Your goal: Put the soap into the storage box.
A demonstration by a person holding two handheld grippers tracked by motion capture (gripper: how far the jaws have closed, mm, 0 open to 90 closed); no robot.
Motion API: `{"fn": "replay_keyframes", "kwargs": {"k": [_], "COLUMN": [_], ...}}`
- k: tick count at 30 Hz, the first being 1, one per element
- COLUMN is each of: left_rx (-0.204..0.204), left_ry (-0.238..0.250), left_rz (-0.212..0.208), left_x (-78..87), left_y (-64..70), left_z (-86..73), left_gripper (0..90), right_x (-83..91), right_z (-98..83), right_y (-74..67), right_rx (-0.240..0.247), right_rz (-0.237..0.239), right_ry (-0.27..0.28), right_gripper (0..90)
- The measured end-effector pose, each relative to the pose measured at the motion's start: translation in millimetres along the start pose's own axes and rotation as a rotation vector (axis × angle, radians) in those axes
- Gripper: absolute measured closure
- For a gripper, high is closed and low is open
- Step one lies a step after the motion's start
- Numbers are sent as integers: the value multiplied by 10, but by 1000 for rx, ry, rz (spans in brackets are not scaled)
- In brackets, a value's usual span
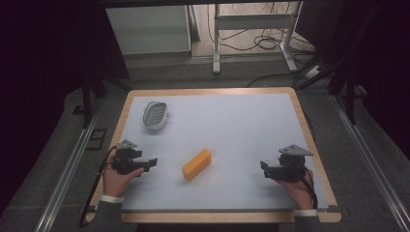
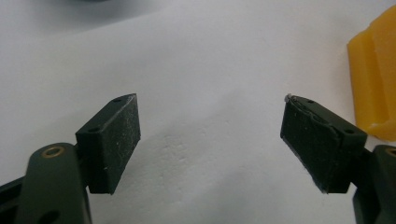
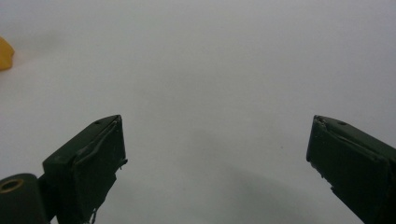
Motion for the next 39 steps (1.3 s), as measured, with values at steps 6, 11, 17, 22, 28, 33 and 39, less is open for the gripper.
{"fn": "replay_keyframes", "kwargs": {"k": [6,11,17,22,28,33,39], "left_rx": [-17,-20,-15,-8,10,10,-11], "left_ry": [10,8,0,4,28,33,37], "left_rz": [-1,-6,-16,-11,-24,-30,-54], "left_x": [-7,-4,-1,22,45,76,107], "left_y": [35,61,67,50,59,66,184], "left_z": [35,46,40,50,94,122,209], "left_gripper": [233,231,243,238,229,227,222], "right_x": [59,96,98,104,100,108,152], "right_z": [-9,8,-7,-9,-10,-4,-2], "right_y": [-45,-8,44,56,64,88,131], "right_rx": [-21,-18,-21,-25,-28,-31,-45], "right_rz": [46,32,16,5,-3,-9,-15], "right_ry": [8,25,20,23,23,28,39], "right_gripper": [57,60,68,68,73,73,73]}}
Point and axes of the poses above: each handheld gripper's, and its own axes: x roughly backward along the jaws, z roughly out of its top, y roughly to its right, the point moved 9 cm from there along -x, roughly forward along the jaws, and after that the axes turned 8 degrees about y, right-handed, at the moved point
